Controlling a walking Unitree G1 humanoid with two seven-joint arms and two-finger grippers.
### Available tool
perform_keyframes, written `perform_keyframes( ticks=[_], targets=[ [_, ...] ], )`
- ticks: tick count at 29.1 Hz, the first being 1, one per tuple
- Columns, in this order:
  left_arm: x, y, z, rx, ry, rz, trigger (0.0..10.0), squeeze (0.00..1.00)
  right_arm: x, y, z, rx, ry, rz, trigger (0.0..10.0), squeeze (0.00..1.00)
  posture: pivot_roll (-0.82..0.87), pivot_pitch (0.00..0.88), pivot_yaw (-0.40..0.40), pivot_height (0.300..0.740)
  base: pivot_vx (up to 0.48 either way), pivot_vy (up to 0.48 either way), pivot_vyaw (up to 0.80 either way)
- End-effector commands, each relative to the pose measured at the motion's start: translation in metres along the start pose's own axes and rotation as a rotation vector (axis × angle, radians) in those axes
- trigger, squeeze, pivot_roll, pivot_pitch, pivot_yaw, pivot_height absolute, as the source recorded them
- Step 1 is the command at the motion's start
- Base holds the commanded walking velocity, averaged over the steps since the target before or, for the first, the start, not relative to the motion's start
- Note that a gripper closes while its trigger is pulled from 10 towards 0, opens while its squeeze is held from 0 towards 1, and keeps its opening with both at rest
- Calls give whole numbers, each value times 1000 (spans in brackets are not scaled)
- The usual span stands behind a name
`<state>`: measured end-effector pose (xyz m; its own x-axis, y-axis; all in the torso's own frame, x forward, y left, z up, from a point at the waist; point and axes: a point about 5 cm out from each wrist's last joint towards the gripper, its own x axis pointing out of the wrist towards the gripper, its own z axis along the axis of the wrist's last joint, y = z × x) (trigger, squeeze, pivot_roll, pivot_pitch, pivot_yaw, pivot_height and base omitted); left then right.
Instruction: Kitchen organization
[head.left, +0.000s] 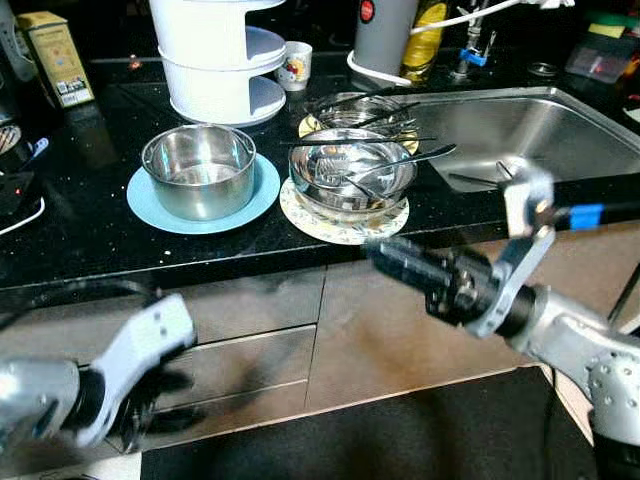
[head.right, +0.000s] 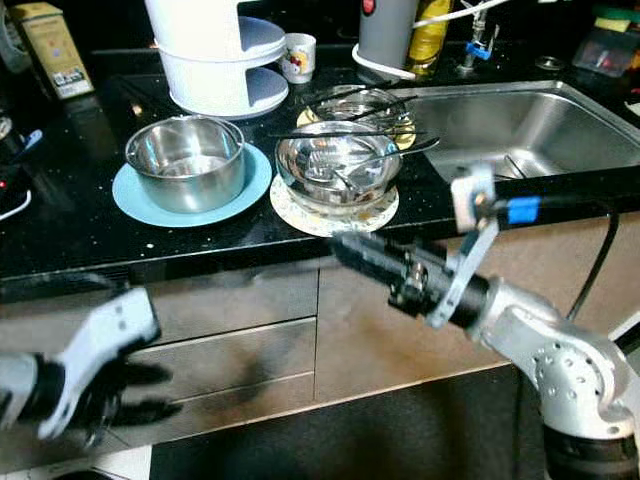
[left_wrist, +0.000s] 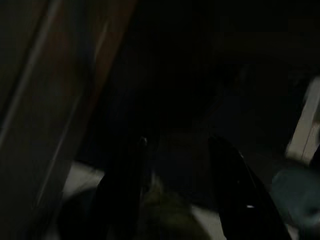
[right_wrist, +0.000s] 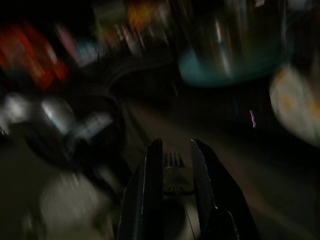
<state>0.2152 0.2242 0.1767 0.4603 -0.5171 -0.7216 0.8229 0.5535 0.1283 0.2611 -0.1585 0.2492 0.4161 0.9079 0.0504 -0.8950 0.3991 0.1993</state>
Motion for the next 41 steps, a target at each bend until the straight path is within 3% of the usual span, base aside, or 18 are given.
perform_keyframes(
  ticks=[1,3,5,9,15,18,19,21,22,24,28,29,30,32,33,35,37,41],
  targets=[
    [3,1,-10,-15,64,21,10000,0,0,-4,-12,-8,71,-30,10000,0,-55,180,-28,740,0,0,0],
    [5,1,-14,-32,77,33,10000,0,-1,-8,-20,-17,120,-70,10000,0,-55,180,-27,740,0,0,0],
    [12,3,-29,-63,169,86,10000,0,-4,-18,-36,-30,212,-157,10000,0,-54,179,-27,740,0,0,0],
    [20,7,-45,-91,247,163,10000,0,-6,-27,-51,-43,287,-226,10000,0,-54,177,-27,740,0,0,0],
    [31,4,-53,-118,249,199,10000,0,-10,-37,-70,-61,366,-307,10000,0,-52,173,-26,740,0,0,0],
    [42,5,-51,-145,198,250,10000,0,-11,-44,-82,-60,395,-363,10000,0,-49,169,-26,740,0,0,0],
    [48,5,-50,-163,169,278,10000,0,-12,-47,-87,-55,406,-392,10000,0,-49,169,-26,740,0,0,0],
    [73,-3,-45,-258,98,331,10000,0,-13,-59,-115,-19,432,-526,10000,0,-54,162,-23,740,0,0,0],
    [73,-3,-45,-258,98,331,10000,0,-13,-59,-115,-19,432,-526,10000,0,-54,162,-23,740,0,0,0],
    [99,-17,-44,-358,61,347,10000,0,-12,-65,-151,46,435,-656,10000,0,-57,156,-23,740,0,0,0],
    [135,-29,-61,-485,60,386,10000,0,-16,-60,-212,154,457,-787,10000,0,-45,148,-30,740,0,0,0],
    [144,-31,-68,-483,57,401,10000,0,-19,-57,-226,177,470,-817,10000,0,-44,148,-30,740,0,0,0],
    [144,-31,-68,-483,57,401,10000,0,-19,-57,-226,177,470,-817,10000,0,-44,148,-30,740,0,0,0],
    [160,-36,-89,-528,65,437,10000,0,-26,-53,-248,258,447,-908,10000,0,-44,148,-30,740,0,0,0],
    [160,-36,-89,-528,65,437,10000,0,-26,-53,-248,258,447,-908,10000,0,-44,148,-30,740,0,0,0],
    [170,-41,-107,-608,68,499,10000,0,-30,-48,-266,323,426,-984,10000,0,-47,151,-26,740,0,0,0],
    [173,-43,-116,-616,73,542,10000,0,-34,-42,-281,407,411,-1068,10000,0,-53,153,-18,740,0,0,0],
    [176,-46,-116,-702,-1,533,10000,0,-32,-31,-298,389,478,-1076,10000,0,-49,162,-18,740,0,0,0]
  ],
)
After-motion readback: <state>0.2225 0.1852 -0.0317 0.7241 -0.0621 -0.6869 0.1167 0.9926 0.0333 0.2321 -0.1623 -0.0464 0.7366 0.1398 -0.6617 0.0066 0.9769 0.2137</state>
